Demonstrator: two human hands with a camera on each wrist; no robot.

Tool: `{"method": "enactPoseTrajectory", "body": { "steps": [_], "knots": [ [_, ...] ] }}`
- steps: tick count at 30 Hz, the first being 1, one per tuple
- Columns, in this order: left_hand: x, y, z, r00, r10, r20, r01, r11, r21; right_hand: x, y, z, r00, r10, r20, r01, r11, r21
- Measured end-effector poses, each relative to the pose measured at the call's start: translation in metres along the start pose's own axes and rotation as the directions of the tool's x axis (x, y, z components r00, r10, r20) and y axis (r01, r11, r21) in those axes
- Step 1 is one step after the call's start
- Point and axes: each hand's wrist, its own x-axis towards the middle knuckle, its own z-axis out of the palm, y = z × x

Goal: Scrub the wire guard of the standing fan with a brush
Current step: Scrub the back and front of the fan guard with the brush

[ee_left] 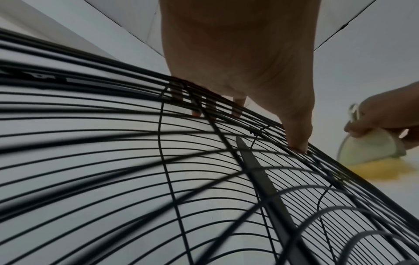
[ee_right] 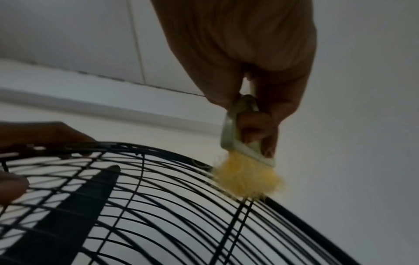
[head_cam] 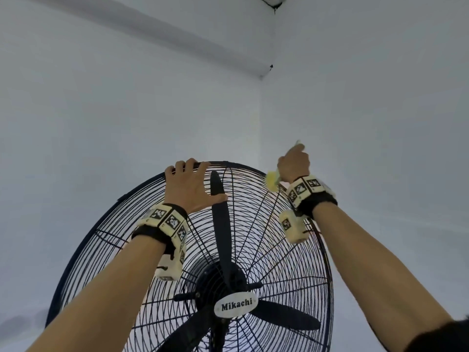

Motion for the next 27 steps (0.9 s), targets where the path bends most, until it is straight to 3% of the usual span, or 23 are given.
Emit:
{"method": "enactPoseTrajectory", "body": {
  "steps": [2,4,8,11,17,20,24,27],
  "knots": [
    [0.0,0.001,0.0,1.0,0.003,-0.009,-0.003,1.0,0.011,0.004,0.007,-0.005,1.0,-0.013,0.012,0.015,0.993,-0.116],
    [-0.001,0.002,0.002,1.0,0.006,-0.018,-0.006,1.0,0.01,0.005,-0.001,0.0,0.994,-0.107,-0.001,0.106,0.989,-0.106],
    [0.001,-0.004,0.005,0.999,0.005,-0.038,-0.005,1.0,0.0,-0.005,-0.042,0.023,0.946,-0.321,-0.049,0.324,0.92,0.222],
    [0.001,-0.004,0.006,0.999,0.005,-0.052,-0.006,1.0,-0.023,-0.006,-0.046,0.03,0.964,-0.265,0.001,0.251,0.915,0.316],
    [0.001,-0.001,0.007,0.998,0.012,-0.055,-0.013,1.0,-0.002,0.022,0.025,0.007,0.998,-0.038,-0.043,0.037,0.999,-0.019],
    [0.001,0.001,0.008,0.998,0.009,-0.061,-0.009,1.0,0.004,0.021,0.032,0.003,0.993,-0.103,-0.052,0.104,0.994,0.022],
    [0.0,-0.001,0.007,0.998,-0.001,-0.061,0.0,1.0,-0.019,0.01,-0.026,0.02,0.951,-0.308,-0.028,0.309,0.938,0.159],
    [-0.002,-0.004,0.005,0.998,-0.004,-0.056,0.003,1.0,-0.027,-0.003,-0.061,0.033,0.934,-0.355,0.03,0.334,0.901,0.275]
  ]
}}
